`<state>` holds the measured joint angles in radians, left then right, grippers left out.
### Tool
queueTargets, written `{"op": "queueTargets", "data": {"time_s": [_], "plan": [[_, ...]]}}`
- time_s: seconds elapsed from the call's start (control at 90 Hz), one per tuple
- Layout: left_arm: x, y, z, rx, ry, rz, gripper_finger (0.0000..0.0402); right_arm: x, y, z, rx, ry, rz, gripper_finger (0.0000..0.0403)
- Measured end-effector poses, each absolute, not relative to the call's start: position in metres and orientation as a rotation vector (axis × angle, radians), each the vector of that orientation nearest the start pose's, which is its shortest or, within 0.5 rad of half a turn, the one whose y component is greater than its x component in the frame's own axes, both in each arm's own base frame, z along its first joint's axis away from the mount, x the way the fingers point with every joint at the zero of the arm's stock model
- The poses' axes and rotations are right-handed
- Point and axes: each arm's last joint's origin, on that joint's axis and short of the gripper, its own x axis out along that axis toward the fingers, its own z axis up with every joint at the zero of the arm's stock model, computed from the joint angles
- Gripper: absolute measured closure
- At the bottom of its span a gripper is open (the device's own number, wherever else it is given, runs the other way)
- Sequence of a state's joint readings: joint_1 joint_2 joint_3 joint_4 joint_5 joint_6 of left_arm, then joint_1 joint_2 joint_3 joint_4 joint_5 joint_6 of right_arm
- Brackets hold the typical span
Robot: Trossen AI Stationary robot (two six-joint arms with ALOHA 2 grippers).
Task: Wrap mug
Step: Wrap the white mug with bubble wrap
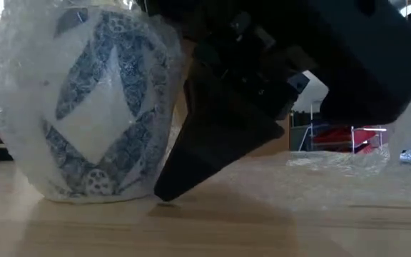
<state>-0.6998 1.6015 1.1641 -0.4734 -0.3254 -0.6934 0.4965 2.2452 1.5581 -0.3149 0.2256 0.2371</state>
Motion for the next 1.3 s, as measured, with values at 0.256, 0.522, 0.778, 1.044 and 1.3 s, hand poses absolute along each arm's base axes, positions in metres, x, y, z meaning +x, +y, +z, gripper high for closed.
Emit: {"op": "queueTargets", "data": {"time_s": [0.256,0.522,0.778,1.044,1.3], "plan": [[0.289,-0.192,0.222,-0.173,0.893,-0.017,0.0402,0.411,0.216,0.120,-0.135,0.957,0.134,0.0403],[0.313,-0.177,0.191,-0.222,1.011,-0.022,0.0401,0.411,0.216,0.120,-0.135,0.958,0.134,0.0403],[0.325,-0.173,0.179,-0.242,1.014,-0.062,0.0401,0.411,0.216,0.120,-0.135,0.958,0.134,0.0403],[0.314,-0.176,0.218,-0.196,0.960,-0.047,0.0402,0.411,0.216,0.120,-0.135,0.958,0.135,0.0403],[0.312,-0.168,0.224,-0.087,0.909,0.048,0.0402,0.411,0.216,0.120,-0.134,0.959,0.137,0.0403]]}}
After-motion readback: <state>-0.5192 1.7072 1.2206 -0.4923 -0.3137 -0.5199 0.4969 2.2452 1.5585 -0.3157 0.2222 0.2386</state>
